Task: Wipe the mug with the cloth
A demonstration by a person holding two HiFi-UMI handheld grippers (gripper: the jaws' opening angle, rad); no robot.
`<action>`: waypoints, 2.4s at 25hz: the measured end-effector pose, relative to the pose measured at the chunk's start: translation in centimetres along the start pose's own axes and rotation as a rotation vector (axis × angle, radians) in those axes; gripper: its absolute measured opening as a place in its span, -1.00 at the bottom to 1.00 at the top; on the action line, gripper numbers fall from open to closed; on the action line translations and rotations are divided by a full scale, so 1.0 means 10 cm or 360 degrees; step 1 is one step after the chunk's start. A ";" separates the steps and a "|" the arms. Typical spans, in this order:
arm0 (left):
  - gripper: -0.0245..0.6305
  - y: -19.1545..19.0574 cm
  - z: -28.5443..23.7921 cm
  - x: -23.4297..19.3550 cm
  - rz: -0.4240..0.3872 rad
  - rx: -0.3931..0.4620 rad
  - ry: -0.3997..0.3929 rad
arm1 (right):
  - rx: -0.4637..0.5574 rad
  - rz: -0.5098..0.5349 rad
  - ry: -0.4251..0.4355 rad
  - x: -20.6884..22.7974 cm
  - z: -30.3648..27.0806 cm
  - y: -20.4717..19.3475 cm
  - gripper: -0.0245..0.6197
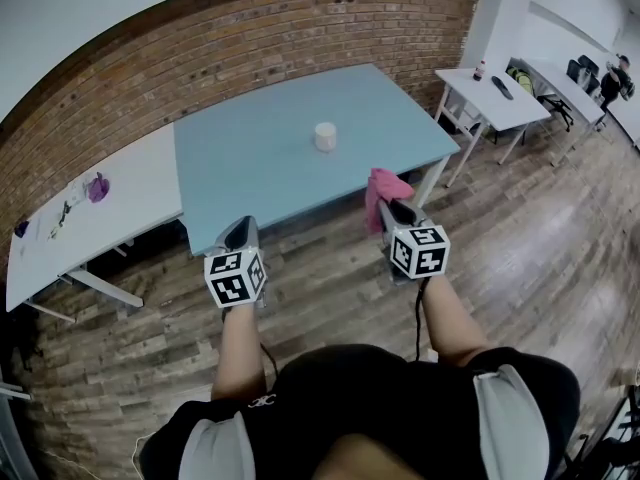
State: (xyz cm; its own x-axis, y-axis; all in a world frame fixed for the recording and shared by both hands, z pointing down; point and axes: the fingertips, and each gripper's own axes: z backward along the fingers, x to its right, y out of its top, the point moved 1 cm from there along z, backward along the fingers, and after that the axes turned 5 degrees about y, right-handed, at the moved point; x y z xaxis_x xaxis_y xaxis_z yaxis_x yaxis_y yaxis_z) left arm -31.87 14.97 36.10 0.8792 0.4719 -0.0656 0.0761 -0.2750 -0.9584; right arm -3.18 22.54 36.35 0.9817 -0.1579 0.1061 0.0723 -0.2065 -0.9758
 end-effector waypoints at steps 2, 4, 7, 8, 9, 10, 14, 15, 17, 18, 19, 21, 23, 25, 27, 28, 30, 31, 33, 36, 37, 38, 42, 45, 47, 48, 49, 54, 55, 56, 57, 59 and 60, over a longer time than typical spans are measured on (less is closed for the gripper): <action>-0.91 -0.01 -0.05 -0.09 -0.0009 -0.0003 -0.0024 | 0.0025 -0.0003 -0.0030 -0.02 -0.01 0.01 -0.81; -0.91 -0.01 -0.10 -0.19 -0.0014 0.0000 -0.0037 | 0.0060 -0.0015 -0.0056 -0.03 -0.02 0.04 -0.81; -0.91 0.01 -0.14 -0.25 -0.0019 0.0015 -0.0050 | 0.0093 -0.0024 -0.0071 -0.04 -0.04 0.09 -0.81; -0.91 0.02 -0.16 -0.25 -0.0019 0.0022 -0.0058 | 0.0099 -0.0020 -0.0075 -0.03 -0.06 0.10 -0.81; -0.91 0.02 -0.18 -0.25 -0.0017 0.0026 -0.0068 | 0.0103 -0.0017 -0.0078 -0.02 -0.08 0.12 -0.81; -0.91 0.01 -0.21 -0.25 -0.0014 0.0026 -0.0075 | 0.0106 -0.0016 -0.0080 -0.01 -0.11 0.13 -0.81; -0.91 -0.03 -0.31 -0.31 -0.0016 0.0010 -0.0075 | 0.0109 -0.0027 -0.0052 0.00 -0.28 0.13 -0.81; -0.91 -0.02 -0.36 -0.32 -0.0018 0.0012 -0.0073 | 0.0114 -0.0028 -0.0038 0.01 -0.34 0.14 -0.81; -0.91 -0.03 -0.47 -0.35 -0.0017 0.0014 -0.0061 | 0.0123 -0.0021 -0.0014 0.05 -0.46 0.15 -0.81; -0.91 -0.04 -0.53 -0.36 -0.0015 0.0013 -0.0049 | 0.0125 -0.0015 -0.0004 0.09 -0.53 0.15 -0.81; -0.91 -0.04 -0.59 -0.37 -0.0016 0.0013 -0.0037 | 0.0127 -0.0008 0.0006 0.12 -0.60 0.15 -0.81; -0.91 -0.03 -0.73 -0.37 -0.0028 0.0017 -0.0014 | 0.0132 0.0008 0.0026 0.23 -0.77 0.17 -0.81; -0.91 -0.01 -0.93 -0.35 -0.0037 0.0023 0.0004 | 0.0121 0.0034 0.0038 0.40 -0.97 0.19 -0.81; -0.91 0.02 -1.16 -0.33 -0.0030 0.0028 0.0020 | 0.0096 0.0050 0.0055 0.59 -1.17 0.19 -0.81; -0.91 0.06 -1.39 -0.27 -0.0022 0.0024 0.0025 | 0.0077 0.0057 0.0084 0.76 -1.36 0.19 -0.81; -0.91 0.10 -1.50 -0.23 -0.0027 0.0022 0.0026 | 0.0070 0.0061 0.0101 0.84 -1.45 0.20 -0.81; -0.91 0.17 -1.73 -0.13 -0.0041 0.0020 0.0033 | 0.0056 0.0071 0.0136 1.01 -1.62 0.23 -0.81; -0.91 0.21 -1.85 -0.09 -0.0047 0.0018 0.0038 | 0.0048 0.0072 0.0150 1.10 -1.70 0.25 -0.81; -0.91 0.26 -2.09 -0.02 -0.0054 0.0004 0.0055 | 0.0027 0.0063 0.0180 1.29 -1.87 0.26 -0.81; -0.91 0.31 -2.45 0.07 -0.0041 -0.0026 0.0091 | -0.0021 0.0063 0.0241 1.56 -2.12 0.25 -0.81; -0.91 0.32 -2.57 0.11 -0.0031 -0.0038 0.0103 | -0.0044 0.0070 0.0263 1.66 -2.20 0.24 -0.81; -0.91 0.33 -2.69 0.17 -0.0014 -0.0049 0.0114 | -0.0070 0.0076 0.0286 1.76 -2.27 0.24 -0.81; -0.91 0.50 -3.15 0.45 0.0033 -0.0056 0.0137 | -0.0152 0.0109 0.0371 2.16 -2.61 0.31 -0.81; -0.91 0.61 -3.35 0.61 -0.0028 -0.0045 0.0179 | -0.0180 0.0089 0.0469 2.35 -2.84 0.37 -0.81; -0.91 0.53 -3.37 0.61 -0.0001 -0.0069 0.0234 | -0.0201 0.0011 0.0553 2.38 -2.96 0.35 -0.81; -0.91 0.47 -3.39 0.59 0.0016 -0.0091 0.0255 | -0.0201 -0.0033 0.0579 2.39 -3.03 0.34 -0.81; -0.91 0.40 -3.43 0.56 0.0034 -0.0118 0.0268 | -0.0201 -0.0062 0.0594 2.39 -3.10 0.33 -0.81; -0.91 -0.09 -3.53 0.55 0.0122 -0.0297 0.0304 | -0.0304 -0.0120 0.0678 2.29 -3.27 0.09 -0.81; -0.91 -0.19 -3.56 0.56 0.0129 -0.0332 0.0308 | -0.0331 -0.0126 0.0693 2.27 -3.28 0.04 -0.81; -0.91 -0.28 -3.59 0.58 0.0135 -0.0370 0.0305 | -0.0358 -0.0131 0.0704 2.26 -3.29 -0.01 -0.81; -0.91 -0.37 -3.64 0.61 0.0138 -0.0410 0.0296 | -0.0386 -0.0137 0.0713 2.26 -3.30 -0.06 -0.81; -0.91 -0.52 -3.72 0.72 0.0128 -0.0466 0.0260 | -0.0443 -0.0143 0.0734 2.26 -3.34 -0.17 -0.81; -0.90 -0.58 -3.75 0.79 0.0117 -0.0480 0.0238 | -0.0473 -0.0140 0.0743 2.26 -3.36 -0.22 -0.81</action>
State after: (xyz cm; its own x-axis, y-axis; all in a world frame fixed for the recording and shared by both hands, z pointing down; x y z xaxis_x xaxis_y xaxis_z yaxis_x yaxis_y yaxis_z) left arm -7.73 -11.15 51.56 0.9451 0.3196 -0.0686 0.1258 -0.5493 -0.8261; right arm 12.91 -12.98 47.35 0.7871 -0.5246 0.3243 0.0317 -0.4908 -0.8707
